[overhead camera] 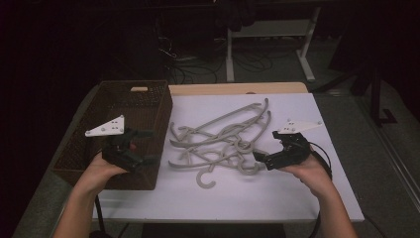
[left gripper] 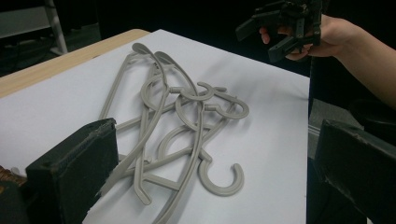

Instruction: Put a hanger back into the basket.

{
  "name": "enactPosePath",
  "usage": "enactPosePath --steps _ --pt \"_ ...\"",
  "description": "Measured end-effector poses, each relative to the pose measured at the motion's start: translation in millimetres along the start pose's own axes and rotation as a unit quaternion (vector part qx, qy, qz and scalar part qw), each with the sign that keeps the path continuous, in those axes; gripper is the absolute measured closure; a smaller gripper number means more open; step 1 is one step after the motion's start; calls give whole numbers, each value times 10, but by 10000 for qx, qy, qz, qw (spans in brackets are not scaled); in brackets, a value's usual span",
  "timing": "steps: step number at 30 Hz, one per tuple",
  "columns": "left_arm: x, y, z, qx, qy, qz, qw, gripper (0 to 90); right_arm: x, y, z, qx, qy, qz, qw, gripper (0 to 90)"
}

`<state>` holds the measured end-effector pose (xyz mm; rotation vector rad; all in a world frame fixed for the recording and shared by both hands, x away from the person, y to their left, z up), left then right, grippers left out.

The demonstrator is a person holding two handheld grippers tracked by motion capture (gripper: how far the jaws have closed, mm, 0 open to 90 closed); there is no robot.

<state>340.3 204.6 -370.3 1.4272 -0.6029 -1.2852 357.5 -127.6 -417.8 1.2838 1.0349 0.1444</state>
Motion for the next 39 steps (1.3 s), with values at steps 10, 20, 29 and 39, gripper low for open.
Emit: enactPosePath --steps 10,20,29,39 --pt "20 2 1 -7 -21 -15 10000 0 -3 -8 -1 -17 14 -15 10000 0" --pt "105 67 19 -1 -75 -20 10000 0 -6 -25 24 6 34 1 10000 0" --pt "211 128 48 4 -157 -43 9999 0 -2 -62 54 43 -6 1 10000 0" --pt "384 289 102 148 -272 -41 9995 0 50 -120 75 51 -6 -55 10000 0"
Point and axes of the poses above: each handheld gripper's, and its own axes: x roughly forward along the jaws, y roughly out of its top, z roughly to its right, the point moved 9 cm from there along x, roughly forward along the jaws, and after that the axes turned 1 degree about -y, right-handed, at the moved point
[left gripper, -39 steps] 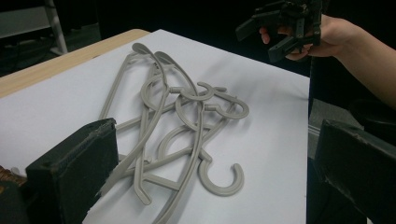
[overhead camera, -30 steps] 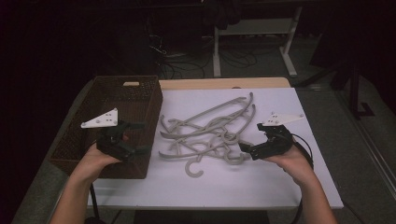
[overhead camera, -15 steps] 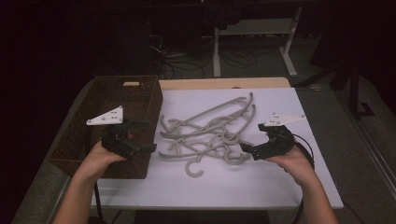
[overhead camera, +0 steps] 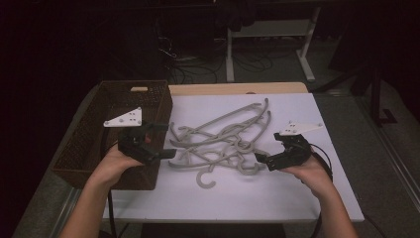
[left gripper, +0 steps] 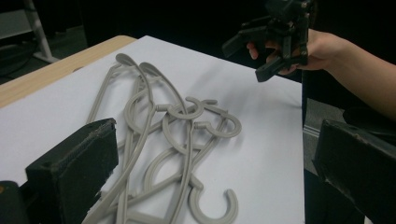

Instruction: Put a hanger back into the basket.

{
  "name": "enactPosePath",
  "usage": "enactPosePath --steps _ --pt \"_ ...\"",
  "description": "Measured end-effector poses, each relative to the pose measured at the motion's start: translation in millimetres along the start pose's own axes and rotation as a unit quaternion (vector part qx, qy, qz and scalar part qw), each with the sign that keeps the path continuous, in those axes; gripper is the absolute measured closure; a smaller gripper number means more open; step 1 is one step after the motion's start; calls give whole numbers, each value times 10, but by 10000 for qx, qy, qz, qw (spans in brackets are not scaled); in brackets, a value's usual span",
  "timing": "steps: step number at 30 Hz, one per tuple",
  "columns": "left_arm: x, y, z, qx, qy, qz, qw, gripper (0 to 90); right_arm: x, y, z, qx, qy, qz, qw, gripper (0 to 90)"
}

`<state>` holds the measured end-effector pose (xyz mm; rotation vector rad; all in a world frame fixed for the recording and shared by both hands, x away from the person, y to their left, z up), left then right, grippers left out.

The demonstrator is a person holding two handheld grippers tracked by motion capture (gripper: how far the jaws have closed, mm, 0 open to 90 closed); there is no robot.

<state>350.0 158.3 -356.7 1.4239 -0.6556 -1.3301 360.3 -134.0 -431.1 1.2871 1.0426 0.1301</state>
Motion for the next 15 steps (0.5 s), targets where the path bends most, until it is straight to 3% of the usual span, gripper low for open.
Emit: enactPosePath --steps 15 --pt "340 113 104 111 -186 -83 9997 0 -42 -84 47 79 38 144 9999 0"
Point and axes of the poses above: each handheld gripper's, and its own axes: x roughly forward along the jaws, y roughly out of its top, z roughly to its right, the point moved 9 cm from there along x, roughly forward along the jaws, and after that the axes turned 1 degree about -y, right-handed, at the moved point
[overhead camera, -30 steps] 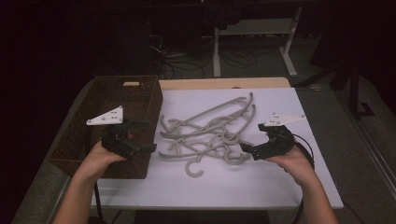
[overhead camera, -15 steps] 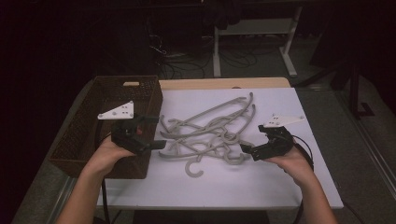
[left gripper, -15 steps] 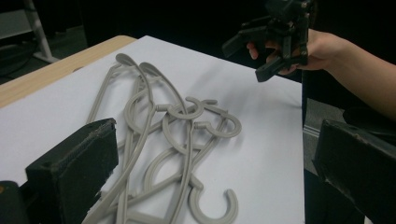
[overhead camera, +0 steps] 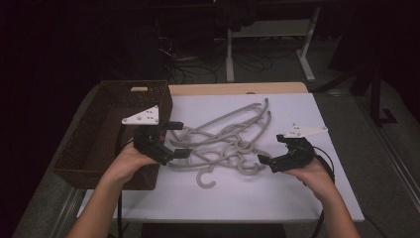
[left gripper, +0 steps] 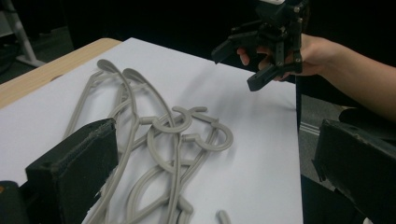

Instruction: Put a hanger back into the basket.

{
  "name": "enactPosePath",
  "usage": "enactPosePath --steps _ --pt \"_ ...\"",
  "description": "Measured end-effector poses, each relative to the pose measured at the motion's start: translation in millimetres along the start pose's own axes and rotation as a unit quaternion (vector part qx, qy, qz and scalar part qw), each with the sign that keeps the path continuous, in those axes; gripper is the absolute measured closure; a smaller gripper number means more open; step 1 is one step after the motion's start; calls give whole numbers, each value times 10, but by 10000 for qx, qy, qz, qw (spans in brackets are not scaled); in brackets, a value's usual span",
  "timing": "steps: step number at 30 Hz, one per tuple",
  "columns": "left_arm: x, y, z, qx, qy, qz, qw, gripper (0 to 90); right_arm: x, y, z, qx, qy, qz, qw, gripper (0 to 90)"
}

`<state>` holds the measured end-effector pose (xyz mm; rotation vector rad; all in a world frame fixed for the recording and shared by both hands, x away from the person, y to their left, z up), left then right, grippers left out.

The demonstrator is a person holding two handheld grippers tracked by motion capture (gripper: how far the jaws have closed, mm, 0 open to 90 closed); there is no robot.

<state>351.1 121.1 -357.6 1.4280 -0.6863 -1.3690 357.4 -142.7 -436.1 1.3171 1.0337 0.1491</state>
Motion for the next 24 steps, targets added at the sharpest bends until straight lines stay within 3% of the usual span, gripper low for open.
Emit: enactPosePath --steps 11,24 --pt "272 91 25 57 -121 -40 9999 0 -48 -75 70 94 -43 34 9999 0" --pt "649 112 -68 66 -48 -211 9997 0 -59 -91 92 87 -68 24 9999 0"
Point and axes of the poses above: each handheld gripper's, and its own axes: x roughly forward along the jaws, y roughly out of its top, z roughly to its right, the point moved 9 cm from there along x, roughly forward along the jaws, and after that the axes turned 1 degree about -y, right-handed, at the moved point
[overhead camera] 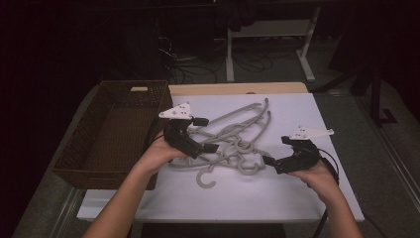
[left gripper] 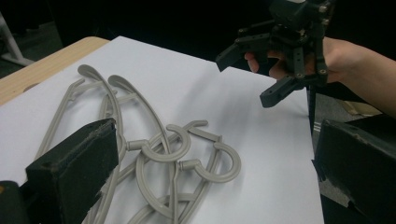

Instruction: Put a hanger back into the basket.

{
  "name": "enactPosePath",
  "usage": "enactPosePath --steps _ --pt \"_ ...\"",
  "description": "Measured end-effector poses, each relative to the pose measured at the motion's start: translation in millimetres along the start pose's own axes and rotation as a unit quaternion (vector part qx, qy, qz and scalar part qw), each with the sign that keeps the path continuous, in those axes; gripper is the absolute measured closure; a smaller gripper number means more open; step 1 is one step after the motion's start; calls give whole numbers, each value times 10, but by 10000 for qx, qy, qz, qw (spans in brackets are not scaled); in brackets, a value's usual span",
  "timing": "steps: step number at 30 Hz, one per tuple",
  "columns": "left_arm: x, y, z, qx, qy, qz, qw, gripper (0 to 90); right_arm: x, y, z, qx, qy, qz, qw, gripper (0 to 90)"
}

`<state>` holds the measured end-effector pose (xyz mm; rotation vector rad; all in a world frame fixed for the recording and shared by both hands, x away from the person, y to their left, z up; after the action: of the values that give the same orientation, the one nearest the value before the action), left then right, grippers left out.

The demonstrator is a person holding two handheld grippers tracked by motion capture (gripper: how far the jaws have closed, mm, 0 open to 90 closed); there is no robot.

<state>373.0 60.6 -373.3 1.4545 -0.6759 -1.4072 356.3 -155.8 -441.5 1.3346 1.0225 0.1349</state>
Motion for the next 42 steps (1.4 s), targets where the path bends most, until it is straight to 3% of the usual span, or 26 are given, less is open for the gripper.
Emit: enactPosePath --steps 10,18,20,23,34,38,42 --pt "195 -47 -169 -40 243 -179 9995 0 -9 6 12 12 1 19 10000 0" --pt "329 -114 -362 -57 498 -363 9981 78 -1 9 7 -4 17 17 10000 0" --pt "355 -134 -410 -33 567 -400 9976 138 -1 9 7 -5 16 15 10000 0" --pt "399 -190 -499 -30 698 -518 9962 151 -5 11 10 5 22 20 10000 0" --pt "556 -444 -763 -145 951 -982 9905 415 -2 14 3 -11 39 22 10000 0" --pt "601 -556 -833 -83 1042 -1262 9865 474 2 13 1 -10 49 15 10000 0" --pt "644 -666 -891 -177 1068 -1409 9841 524 8 10 -3 -22 54 3 10000 0"
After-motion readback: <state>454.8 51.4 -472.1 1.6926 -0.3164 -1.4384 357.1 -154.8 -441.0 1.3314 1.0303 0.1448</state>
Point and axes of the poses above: each handheld gripper's, and its own axes: x roughly forward along the jaws, y roughly out of its top, z roughly to its right, the point moved 9 cm from there along x, roughly forward along the jaws, and after that the axes turned 1 degree about -y, right-handed, at the moved point
